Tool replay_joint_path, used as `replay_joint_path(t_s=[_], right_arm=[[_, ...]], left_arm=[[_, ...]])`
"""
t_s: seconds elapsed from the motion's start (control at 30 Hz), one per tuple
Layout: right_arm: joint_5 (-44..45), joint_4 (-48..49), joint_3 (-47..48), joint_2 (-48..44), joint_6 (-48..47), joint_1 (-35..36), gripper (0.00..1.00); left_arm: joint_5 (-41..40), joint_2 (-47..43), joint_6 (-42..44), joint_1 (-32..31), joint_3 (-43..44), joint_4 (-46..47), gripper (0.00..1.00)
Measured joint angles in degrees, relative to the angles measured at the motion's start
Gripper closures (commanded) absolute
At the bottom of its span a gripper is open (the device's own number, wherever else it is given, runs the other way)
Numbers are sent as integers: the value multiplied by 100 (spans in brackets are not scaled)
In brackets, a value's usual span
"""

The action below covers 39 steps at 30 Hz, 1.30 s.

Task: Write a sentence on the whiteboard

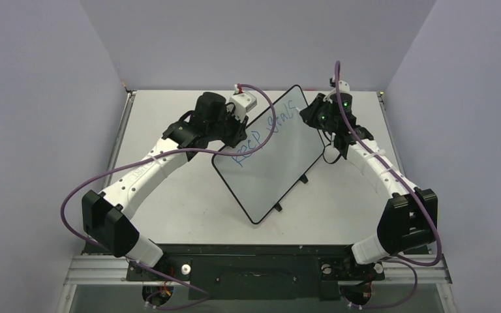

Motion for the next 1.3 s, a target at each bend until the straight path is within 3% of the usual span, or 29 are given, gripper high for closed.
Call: replay_joint_path(t_s=[0.37,0.9,1.3], right_arm=[[-7,37,-437,-31,7,0,100],[-243,-63,-280,-168,131,79,100],[42,-645,-345,-1491,42,127,100]], left_arm=[[-48,0,-9,0,0,-13,100],[-55,0,0,-2,0,-28,100],[-48,-31,20,-50,-4,-4,100]])
